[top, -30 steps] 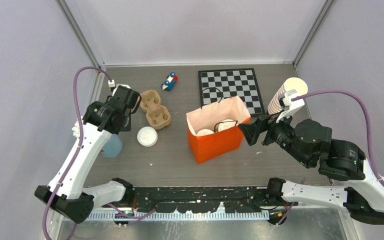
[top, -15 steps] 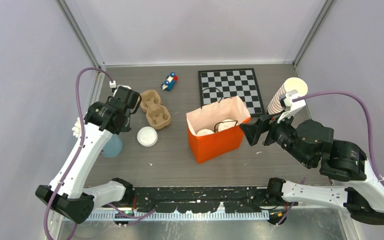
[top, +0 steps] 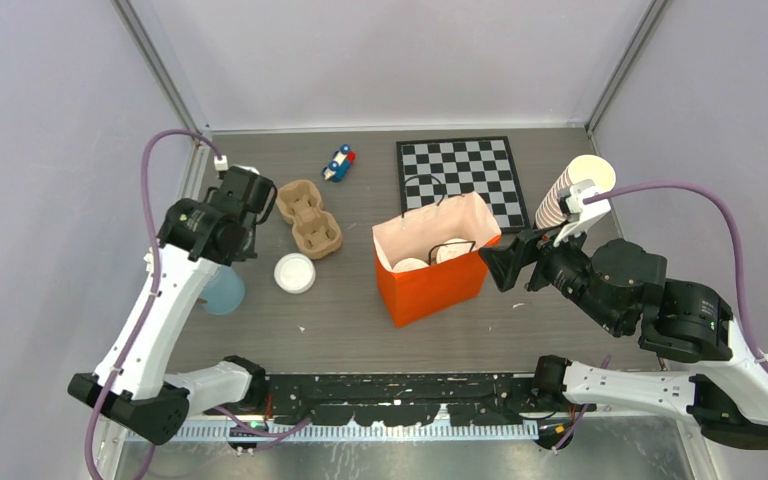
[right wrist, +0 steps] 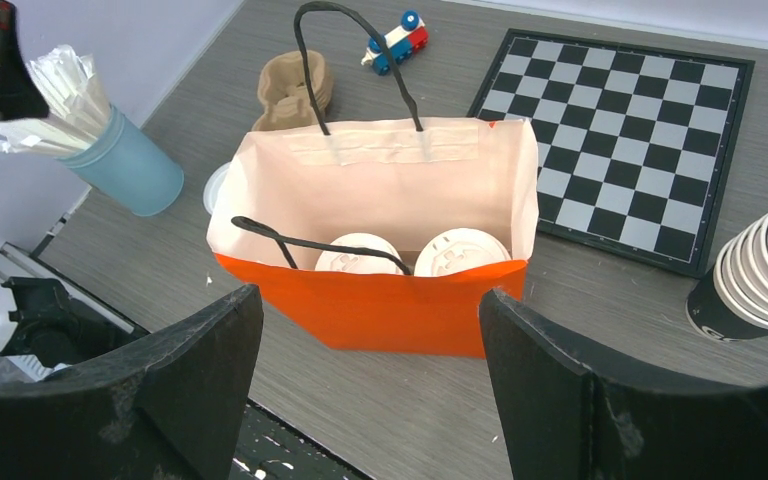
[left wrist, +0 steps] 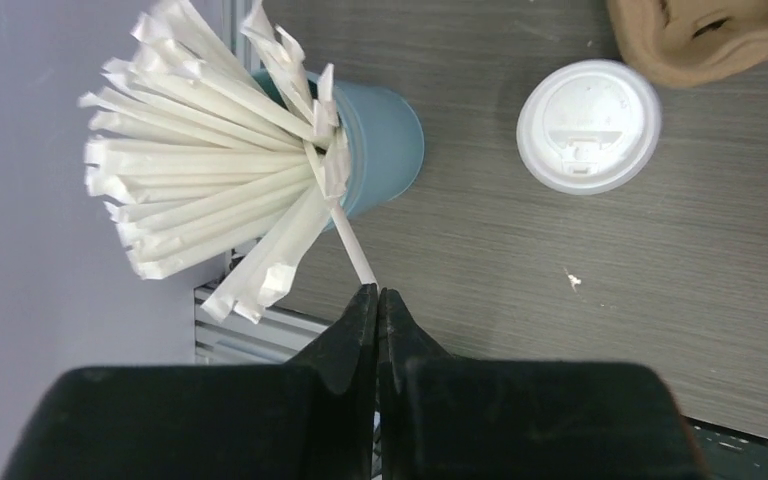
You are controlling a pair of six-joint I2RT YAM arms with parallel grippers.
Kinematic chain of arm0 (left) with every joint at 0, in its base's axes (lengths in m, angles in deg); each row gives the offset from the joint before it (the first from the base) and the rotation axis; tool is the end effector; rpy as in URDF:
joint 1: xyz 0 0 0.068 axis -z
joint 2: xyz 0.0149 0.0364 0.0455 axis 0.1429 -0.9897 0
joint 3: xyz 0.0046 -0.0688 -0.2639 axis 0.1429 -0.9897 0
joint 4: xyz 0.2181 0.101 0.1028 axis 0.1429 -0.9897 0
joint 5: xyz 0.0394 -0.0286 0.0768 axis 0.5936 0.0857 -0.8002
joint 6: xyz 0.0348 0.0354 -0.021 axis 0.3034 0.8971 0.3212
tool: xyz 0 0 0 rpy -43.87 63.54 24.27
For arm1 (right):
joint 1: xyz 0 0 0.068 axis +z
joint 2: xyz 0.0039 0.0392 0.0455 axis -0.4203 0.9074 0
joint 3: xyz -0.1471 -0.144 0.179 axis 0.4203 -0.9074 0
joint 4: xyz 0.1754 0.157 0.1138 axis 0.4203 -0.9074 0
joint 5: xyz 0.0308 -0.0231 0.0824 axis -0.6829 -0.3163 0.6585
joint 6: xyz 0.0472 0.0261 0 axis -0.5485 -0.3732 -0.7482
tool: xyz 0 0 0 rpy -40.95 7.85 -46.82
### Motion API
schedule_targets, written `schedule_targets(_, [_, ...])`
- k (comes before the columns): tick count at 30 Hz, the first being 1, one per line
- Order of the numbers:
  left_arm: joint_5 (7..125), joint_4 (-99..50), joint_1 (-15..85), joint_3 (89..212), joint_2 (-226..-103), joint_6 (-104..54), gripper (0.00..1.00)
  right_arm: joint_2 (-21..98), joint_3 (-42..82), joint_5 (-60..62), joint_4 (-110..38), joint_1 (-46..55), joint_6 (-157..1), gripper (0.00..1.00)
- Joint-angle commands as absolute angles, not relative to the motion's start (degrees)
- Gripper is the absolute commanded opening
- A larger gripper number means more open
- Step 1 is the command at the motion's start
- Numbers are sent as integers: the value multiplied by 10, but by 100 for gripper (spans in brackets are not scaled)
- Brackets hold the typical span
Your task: Pack the takeout coffee
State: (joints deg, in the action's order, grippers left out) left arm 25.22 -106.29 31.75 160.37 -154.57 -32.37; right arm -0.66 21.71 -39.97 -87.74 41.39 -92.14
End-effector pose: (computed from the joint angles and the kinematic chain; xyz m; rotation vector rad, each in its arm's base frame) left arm 0.1693 -0.0529 0.3865 -0.0719 2.4833 0.4599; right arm 0.0537 0.0727 0.4517 -0.3146 1.8151 0.5309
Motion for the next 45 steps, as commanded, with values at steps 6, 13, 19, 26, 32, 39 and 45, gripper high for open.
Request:
schedule_targets(6, [326,-1191,315,1825,-1524,-353,0,10,236,-420,-856,413,-884,83])
schedule_targets(13, [430,-1144,315,1937,-1507,-357,0,25,256,-460,-843,412,-863,83])
schedule_targets(19, [504,-1051,315,1955,-1483,-390,0,38,279,-491,-835,413,-866,83])
schedule_targets(26, [591,-968,315,2004,-1483,-400,0,50,294,-495,-837,413,-867,83])
schedule_targets(32, [716,-806,315,1937,-1473,-482,0,50,293,-493,-837,413,-871,83])
schedule_targets(39, [892,-636,315,1858,-1510,-576,0,15,261,-496,-830,413,-894,83])
schedule_targets(45, [919,-537,316,1816,-1520,-626,0,-11,248,-505,-836,413,-917,82])
